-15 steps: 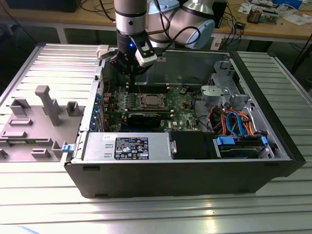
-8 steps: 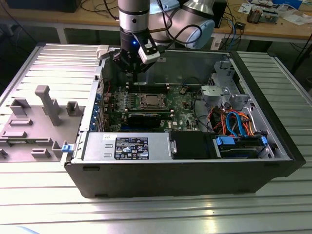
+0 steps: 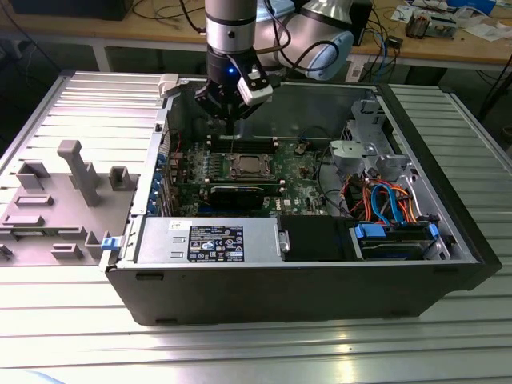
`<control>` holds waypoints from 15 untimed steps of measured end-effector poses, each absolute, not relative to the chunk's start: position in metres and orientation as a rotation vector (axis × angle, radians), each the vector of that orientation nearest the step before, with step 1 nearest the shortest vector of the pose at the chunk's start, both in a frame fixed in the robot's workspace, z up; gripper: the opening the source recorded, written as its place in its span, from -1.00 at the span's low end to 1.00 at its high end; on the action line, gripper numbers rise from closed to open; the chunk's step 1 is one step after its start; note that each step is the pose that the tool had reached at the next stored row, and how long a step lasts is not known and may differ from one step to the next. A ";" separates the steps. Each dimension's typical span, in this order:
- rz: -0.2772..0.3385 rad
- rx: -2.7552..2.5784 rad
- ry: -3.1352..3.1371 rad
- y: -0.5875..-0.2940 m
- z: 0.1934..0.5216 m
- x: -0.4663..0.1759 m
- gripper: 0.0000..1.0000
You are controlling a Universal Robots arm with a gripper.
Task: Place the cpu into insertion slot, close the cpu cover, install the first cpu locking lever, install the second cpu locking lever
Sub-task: 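Install the first cpu locking lever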
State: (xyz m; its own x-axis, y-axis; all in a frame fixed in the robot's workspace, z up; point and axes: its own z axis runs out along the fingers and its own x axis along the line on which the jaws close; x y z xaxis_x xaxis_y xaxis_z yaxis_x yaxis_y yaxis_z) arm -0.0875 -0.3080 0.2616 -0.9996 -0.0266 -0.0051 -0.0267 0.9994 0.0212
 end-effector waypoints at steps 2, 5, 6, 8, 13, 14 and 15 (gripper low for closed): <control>0.034 -0.042 3.136 -0.308 0.261 -0.083 -0.79; 0.033 -0.041 3.136 -0.308 0.261 -0.082 -0.79; 0.033 -0.041 3.136 -0.308 0.261 -0.082 -0.79; 0.033 -0.041 3.136 -0.308 0.261 -0.082 -0.79; 0.039 -0.035 3.136 -0.308 0.260 -0.082 -0.79; 0.045 -0.029 3.136 -0.308 0.259 -0.082 -0.79; 0.052 -0.020 3.136 -0.308 0.258 -0.081 -0.79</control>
